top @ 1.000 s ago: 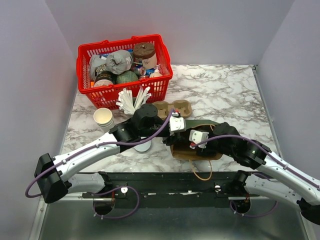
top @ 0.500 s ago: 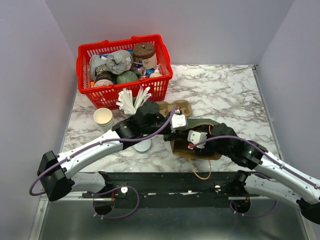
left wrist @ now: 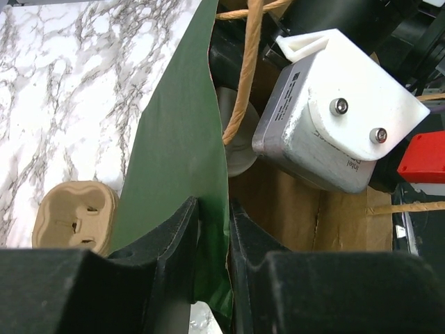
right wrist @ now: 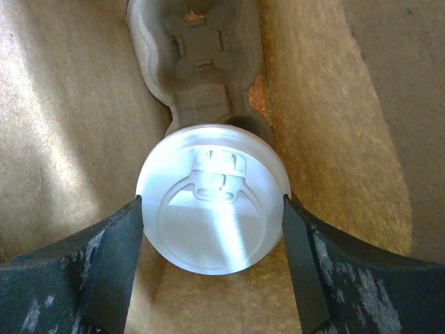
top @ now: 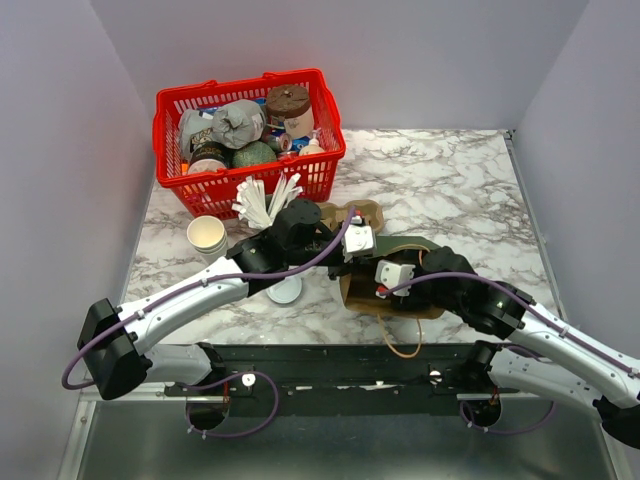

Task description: Pack the takeout coffee

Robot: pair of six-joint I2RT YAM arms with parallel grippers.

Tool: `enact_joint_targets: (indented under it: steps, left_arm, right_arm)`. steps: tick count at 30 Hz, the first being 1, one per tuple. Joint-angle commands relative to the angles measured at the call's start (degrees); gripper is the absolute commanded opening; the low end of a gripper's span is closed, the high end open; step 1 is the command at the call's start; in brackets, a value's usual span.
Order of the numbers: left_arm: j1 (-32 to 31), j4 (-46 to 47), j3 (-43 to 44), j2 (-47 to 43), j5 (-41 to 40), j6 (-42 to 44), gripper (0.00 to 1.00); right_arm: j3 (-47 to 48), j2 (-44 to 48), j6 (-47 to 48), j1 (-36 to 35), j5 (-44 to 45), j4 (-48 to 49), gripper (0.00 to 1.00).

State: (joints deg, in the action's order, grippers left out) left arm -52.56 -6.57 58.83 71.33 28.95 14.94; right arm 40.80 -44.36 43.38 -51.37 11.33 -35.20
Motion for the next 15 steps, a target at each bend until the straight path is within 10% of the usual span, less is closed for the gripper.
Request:
enact_joint_targets:
  steps: [1, 15]
  left_arm:
    - [0.17, -1.17, 1.82, 0.48, 2.43, -0.52, 0.30]
    - [0.26, -1.17, 2.78, 1.71, 2.87, -0.96, 0.17]
  right_arm:
    - [1.04, -0.29, 0.57, 0.40, 1.68, 1.19, 0.01]
    - [0.95, -0.55, 1.18, 0.40, 2.37, 0.84, 0.01]
